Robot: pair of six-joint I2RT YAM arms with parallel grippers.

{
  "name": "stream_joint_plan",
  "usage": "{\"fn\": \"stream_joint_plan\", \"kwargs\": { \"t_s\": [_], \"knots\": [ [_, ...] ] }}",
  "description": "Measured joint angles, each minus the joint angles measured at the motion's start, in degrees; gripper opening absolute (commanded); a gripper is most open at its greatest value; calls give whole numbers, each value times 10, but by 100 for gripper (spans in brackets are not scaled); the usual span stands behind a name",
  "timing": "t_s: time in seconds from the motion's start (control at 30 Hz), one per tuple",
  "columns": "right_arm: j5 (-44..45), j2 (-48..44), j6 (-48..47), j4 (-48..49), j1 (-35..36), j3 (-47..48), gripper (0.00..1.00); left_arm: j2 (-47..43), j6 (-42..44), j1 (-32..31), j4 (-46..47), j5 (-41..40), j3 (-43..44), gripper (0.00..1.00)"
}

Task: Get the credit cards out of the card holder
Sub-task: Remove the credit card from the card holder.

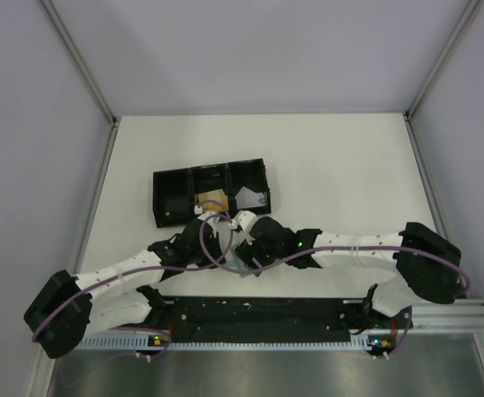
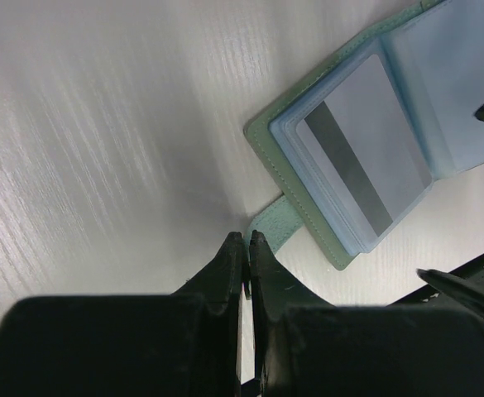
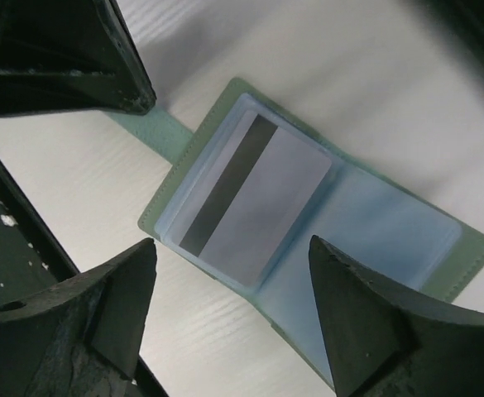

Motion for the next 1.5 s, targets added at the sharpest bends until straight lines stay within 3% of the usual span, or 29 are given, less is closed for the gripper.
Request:
{"fn": "stream_joint_plan", "kwargs": {
  "t_s": [0.1,0.43,0.7,1.0,1.23,1.5],
  "knots": [
    [0,34,-8,-8,9,5,80,0,0,0,0,0,0,0],
    [30,90,-15,-23,29,34,80,0,-1,0,-2,0,1,0],
    [62,105,-15,-35,37,45,67,4,-1,1,-6,0,1,0],
    [70,101,-9,-38,34,45,67,4,1,1,-23,-7,8,0],
    [-3,37,26,-14,-11,14,68,-25,11,0,-47,-14,35,29],
    [-119,-15,108,85,-97,-55,52,-55,13,0,-49,6,108,30]
  ]
}}
